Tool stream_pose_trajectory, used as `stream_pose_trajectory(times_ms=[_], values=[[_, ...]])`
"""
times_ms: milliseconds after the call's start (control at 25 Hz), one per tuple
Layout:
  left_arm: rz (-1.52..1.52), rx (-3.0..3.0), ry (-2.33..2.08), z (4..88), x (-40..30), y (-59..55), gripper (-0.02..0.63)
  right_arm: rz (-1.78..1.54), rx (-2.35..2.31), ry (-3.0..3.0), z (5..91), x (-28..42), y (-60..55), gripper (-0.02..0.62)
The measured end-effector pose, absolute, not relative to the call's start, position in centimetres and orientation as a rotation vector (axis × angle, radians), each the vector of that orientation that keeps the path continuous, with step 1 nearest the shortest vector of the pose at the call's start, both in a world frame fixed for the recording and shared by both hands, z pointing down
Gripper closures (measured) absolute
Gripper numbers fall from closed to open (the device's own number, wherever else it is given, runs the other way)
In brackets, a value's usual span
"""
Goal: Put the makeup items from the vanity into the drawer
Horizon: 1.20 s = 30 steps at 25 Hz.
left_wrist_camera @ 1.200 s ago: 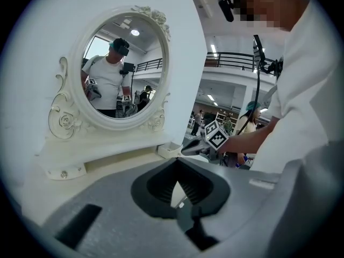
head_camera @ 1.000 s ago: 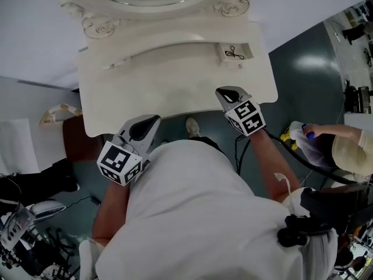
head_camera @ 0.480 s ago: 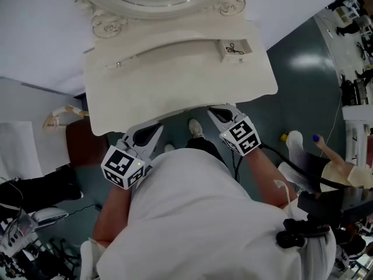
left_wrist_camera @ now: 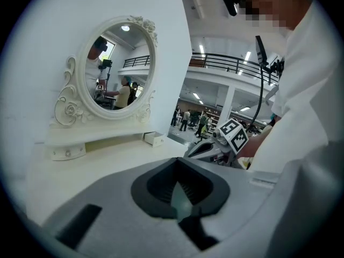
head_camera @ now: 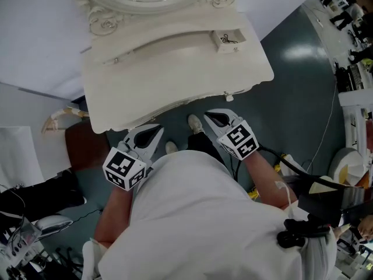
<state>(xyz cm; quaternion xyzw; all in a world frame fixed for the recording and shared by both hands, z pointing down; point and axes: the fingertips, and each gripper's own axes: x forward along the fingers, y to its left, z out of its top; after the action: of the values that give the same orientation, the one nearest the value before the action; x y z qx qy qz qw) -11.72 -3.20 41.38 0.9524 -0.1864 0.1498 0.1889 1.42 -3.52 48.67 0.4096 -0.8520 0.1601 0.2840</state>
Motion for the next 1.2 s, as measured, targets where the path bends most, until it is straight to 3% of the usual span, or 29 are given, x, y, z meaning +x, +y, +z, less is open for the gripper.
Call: stream_pose_trajectory(times_ms=[1200], values=[[0.454, 2.68, -0.499, 42.9, -13.6, 0.3, 0.606, 0.303, 1.008, -2.305, 48.4, -3.3, -0.1, 0.595]])
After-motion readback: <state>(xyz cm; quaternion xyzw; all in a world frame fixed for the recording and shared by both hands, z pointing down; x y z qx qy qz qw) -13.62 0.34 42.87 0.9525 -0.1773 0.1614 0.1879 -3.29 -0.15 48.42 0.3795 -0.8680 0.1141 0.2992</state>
